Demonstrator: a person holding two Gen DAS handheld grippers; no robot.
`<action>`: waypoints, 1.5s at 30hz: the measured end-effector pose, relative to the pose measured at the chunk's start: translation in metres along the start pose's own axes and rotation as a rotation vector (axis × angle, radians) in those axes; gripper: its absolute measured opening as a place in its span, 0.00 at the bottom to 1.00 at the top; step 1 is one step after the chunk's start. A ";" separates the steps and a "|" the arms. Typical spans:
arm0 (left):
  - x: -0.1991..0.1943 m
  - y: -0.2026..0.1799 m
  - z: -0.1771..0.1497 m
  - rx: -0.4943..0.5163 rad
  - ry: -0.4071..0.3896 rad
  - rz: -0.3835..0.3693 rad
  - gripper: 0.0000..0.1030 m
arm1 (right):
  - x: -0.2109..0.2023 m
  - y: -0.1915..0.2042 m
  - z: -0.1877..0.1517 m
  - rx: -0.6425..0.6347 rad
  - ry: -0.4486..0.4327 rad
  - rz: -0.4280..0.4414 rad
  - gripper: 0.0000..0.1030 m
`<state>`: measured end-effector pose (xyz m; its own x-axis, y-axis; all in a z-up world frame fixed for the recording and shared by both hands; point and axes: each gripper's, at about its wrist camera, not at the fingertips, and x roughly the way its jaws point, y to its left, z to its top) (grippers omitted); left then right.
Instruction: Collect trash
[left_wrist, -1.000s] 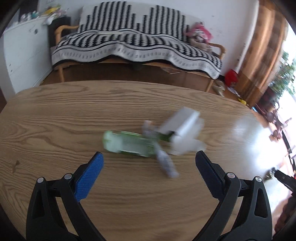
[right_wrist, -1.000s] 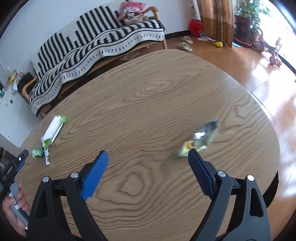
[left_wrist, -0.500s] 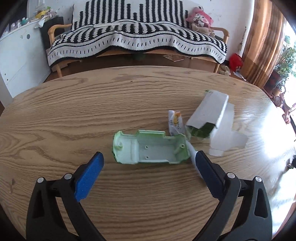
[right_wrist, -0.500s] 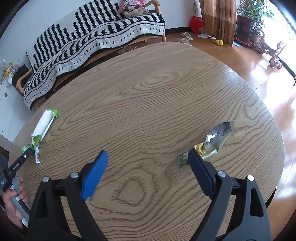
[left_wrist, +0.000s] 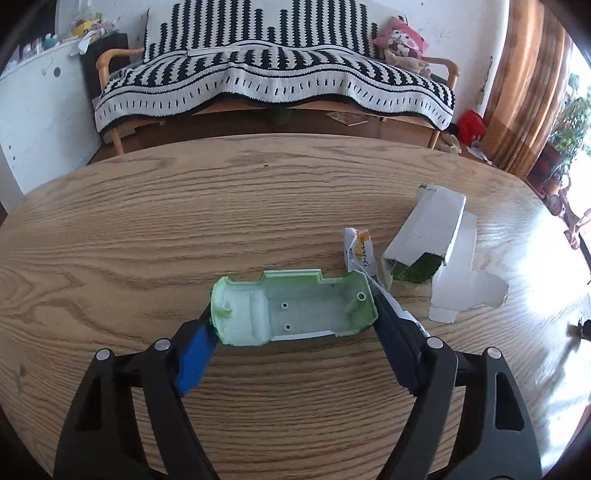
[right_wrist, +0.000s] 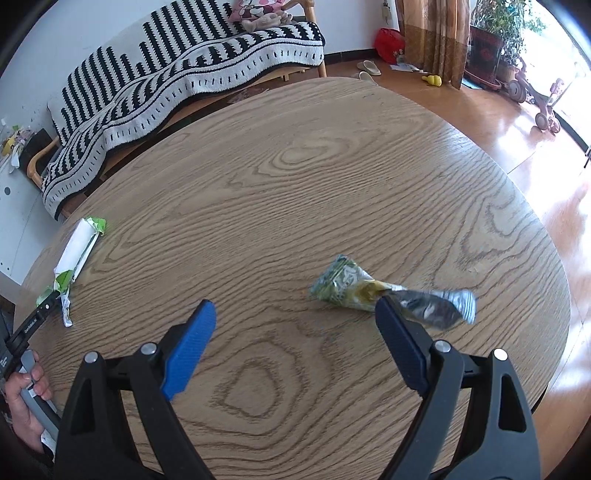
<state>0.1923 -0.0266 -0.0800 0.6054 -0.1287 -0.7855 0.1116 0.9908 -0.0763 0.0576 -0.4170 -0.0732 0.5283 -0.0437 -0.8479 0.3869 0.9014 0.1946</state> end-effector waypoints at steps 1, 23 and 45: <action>-0.002 0.000 0.000 0.004 -0.007 0.007 0.76 | -0.001 -0.002 0.001 0.011 -0.004 0.006 0.83; -0.063 -0.043 -0.001 0.079 -0.096 -0.040 0.76 | 0.007 -0.051 0.004 0.065 0.036 -0.076 0.55; -0.100 -0.156 -0.015 0.210 -0.129 -0.167 0.76 | -0.049 -0.124 -0.021 0.091 -0.021 0.076 0.03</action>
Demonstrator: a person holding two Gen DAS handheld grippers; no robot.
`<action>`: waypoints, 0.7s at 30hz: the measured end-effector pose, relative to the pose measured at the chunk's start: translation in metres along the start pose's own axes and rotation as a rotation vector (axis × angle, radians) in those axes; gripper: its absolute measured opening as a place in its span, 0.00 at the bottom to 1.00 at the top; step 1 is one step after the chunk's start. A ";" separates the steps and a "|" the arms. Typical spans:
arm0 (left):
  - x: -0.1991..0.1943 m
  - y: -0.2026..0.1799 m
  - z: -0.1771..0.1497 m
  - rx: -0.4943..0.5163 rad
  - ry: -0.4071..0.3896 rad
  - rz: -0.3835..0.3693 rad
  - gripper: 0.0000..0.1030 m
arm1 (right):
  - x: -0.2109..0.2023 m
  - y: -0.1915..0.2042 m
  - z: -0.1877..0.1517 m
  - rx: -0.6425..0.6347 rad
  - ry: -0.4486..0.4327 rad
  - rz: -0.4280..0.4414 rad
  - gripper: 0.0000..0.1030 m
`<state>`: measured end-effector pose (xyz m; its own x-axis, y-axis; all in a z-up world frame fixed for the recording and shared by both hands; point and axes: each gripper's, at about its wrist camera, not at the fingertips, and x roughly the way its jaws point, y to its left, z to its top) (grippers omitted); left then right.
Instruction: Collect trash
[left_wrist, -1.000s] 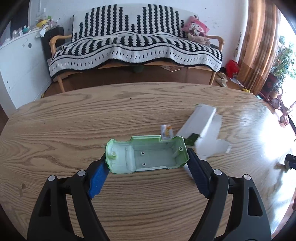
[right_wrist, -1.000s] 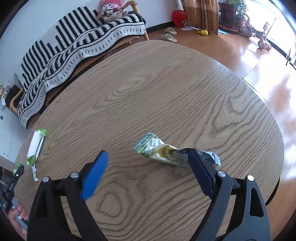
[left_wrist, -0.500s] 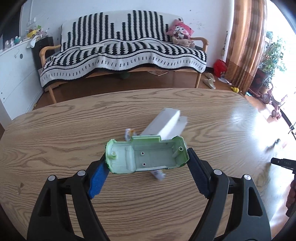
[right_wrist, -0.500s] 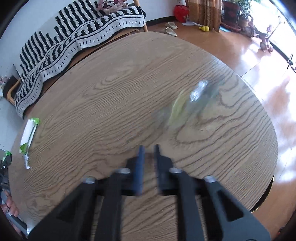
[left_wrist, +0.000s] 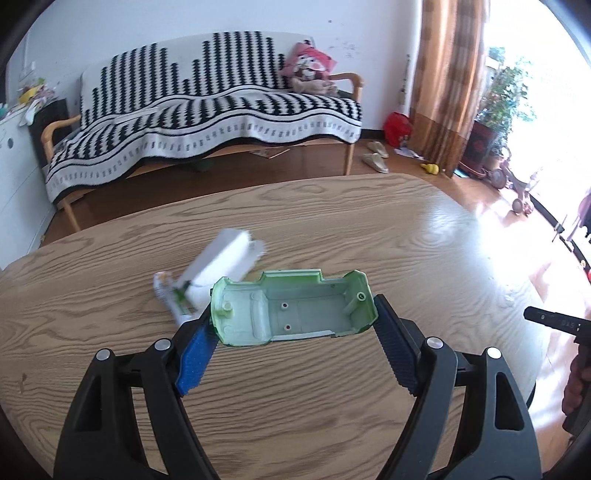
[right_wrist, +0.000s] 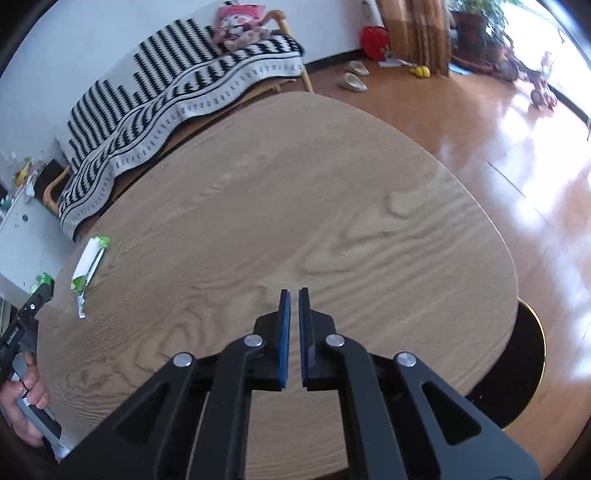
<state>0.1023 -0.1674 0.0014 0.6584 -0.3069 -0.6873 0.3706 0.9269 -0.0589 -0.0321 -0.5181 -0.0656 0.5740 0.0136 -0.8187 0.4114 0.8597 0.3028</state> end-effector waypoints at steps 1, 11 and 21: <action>0.000 -0.007 -0.001 0.014 0.000 -0.005 0.76 | -0.003 -0.008 0.000 0.009 -0.004 -0.005 0.03; 0.001 -0.042 -0.004 0.043 0.015 -0.052 0.76 | -0.037 -0.043 -0.005 0.031 -0.109 -0.053 0.88; -0.016 -0.037 -0.010 0.023 0.012 -0.068 0.76 | -0.036 0.010 -0.009 -0.057 -0.054 0.004 0.18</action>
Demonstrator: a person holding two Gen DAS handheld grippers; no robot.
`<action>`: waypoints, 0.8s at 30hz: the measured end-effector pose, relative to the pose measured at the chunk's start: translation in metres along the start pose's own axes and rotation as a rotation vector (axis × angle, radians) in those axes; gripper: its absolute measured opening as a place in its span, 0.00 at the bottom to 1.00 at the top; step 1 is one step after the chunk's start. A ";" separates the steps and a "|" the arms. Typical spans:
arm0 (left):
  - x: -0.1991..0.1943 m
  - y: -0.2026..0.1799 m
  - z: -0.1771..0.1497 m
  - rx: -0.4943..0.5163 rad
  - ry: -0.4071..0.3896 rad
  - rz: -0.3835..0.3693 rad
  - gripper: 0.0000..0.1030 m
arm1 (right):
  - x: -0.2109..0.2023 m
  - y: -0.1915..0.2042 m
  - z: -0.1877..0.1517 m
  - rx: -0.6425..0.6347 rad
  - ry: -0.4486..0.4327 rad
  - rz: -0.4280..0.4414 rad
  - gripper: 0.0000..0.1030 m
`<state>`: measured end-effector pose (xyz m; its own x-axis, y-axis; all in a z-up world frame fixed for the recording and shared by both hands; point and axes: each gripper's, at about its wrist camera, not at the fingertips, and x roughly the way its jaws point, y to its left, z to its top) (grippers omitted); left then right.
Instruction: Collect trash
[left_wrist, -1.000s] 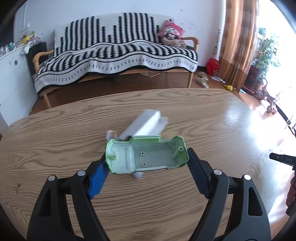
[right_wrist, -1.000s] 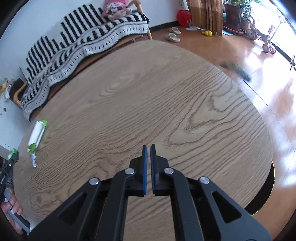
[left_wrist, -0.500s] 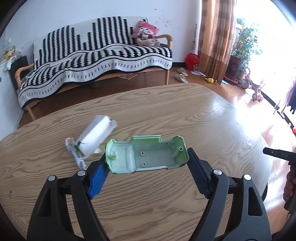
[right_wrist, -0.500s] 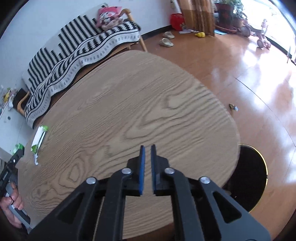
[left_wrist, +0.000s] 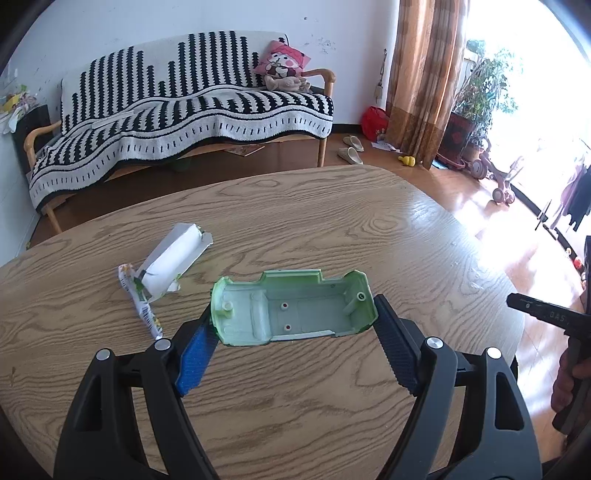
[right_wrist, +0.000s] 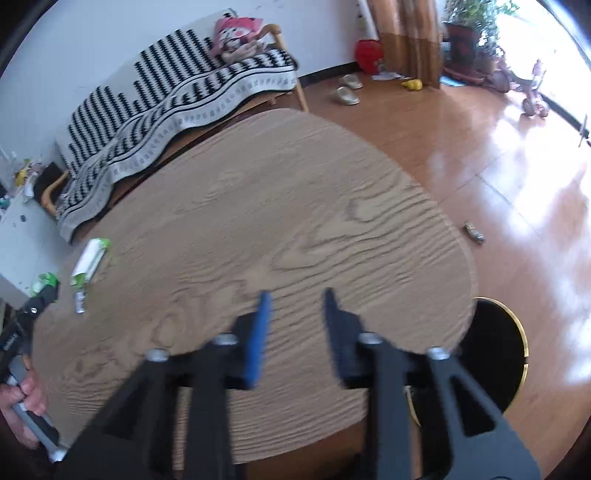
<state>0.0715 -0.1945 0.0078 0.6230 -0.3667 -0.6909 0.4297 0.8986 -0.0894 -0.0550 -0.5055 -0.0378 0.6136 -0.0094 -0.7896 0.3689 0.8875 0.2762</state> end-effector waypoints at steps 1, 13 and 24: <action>-0.002 0.000 0.000 -0.005 -0.002 -0.002 0.76 | -0.004 0.006 -0.001 -0.020 -0.009 -0.010 0.14; 0.005 -0.133 -0.013 0.109 0.037 -0.198 0.76 | -0.055 -0.094 -0.035 0.118 -0.062 -0.181 0.11; 0.029 -0.333 -0.075 0.329 0.142 -0.469 0.76 | -0.074 -0.229 -0.094 0.314 0.010 -0.258 0.11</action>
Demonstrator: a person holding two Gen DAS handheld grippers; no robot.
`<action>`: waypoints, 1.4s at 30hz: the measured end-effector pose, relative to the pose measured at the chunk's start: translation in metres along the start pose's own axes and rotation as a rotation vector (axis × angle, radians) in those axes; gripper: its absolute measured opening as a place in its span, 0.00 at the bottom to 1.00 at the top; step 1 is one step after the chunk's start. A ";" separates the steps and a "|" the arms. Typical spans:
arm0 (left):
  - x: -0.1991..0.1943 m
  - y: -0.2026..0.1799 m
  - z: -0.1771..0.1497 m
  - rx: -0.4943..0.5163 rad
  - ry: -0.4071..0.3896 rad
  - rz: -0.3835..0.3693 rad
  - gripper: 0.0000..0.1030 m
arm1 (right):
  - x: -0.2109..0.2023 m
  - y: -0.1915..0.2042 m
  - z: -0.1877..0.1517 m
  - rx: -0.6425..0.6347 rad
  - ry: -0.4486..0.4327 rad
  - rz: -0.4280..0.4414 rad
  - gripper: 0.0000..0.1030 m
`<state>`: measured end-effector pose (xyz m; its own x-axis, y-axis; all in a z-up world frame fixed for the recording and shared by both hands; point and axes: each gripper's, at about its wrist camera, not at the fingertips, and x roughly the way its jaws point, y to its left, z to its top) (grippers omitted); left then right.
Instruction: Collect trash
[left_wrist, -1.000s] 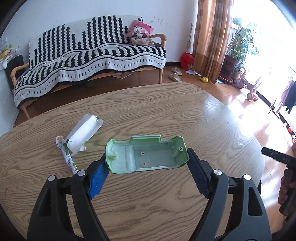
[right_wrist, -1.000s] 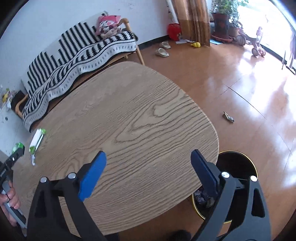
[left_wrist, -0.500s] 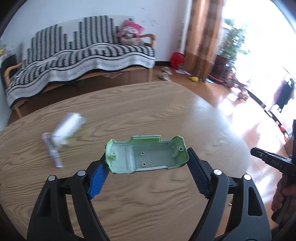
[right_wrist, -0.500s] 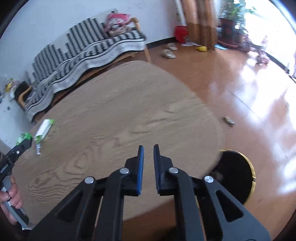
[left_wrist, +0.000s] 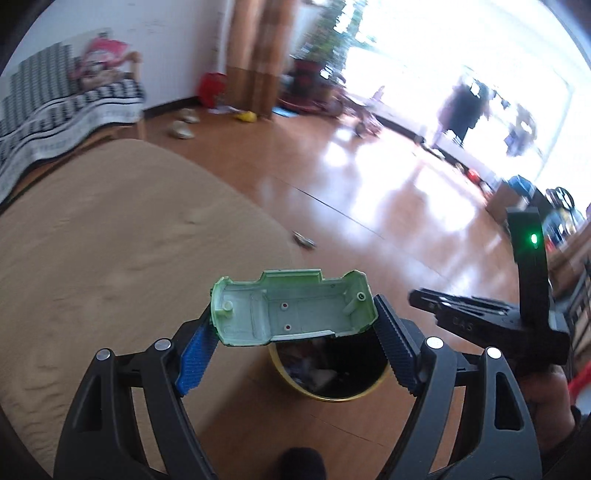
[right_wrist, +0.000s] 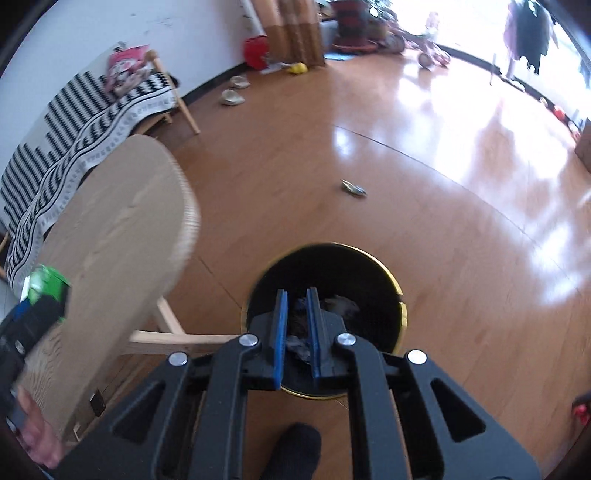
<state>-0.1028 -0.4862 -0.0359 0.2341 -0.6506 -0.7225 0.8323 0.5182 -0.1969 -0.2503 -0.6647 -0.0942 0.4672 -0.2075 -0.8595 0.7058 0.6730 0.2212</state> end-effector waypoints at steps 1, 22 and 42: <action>0.011 -0.011 -0.003 0.018 0.013 -0.012 0.76 | 0.001 -0.006 -0.001 0.007 0.004 -0.004 0.11; 0.082 -0.052 -0.002 0.083 0.094 -0.078 0.89 | 0.007 -0.047 0.000 0.079 0.007 -0.036 0.11; -0.032 0.089 0.006 -0.106 -0.043 0.116 0.94 | -0.004 0.093 0.017 -0.104 -0.082 0.059 0.73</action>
<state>-0.0331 -0.4227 -0.0258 0.3489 -0.6053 -0.7155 0.7413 0.6453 -0.1844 -0.1775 -0.6130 -0.0624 0.5512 -0.2197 -0.8049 0.6190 0.7546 0.2179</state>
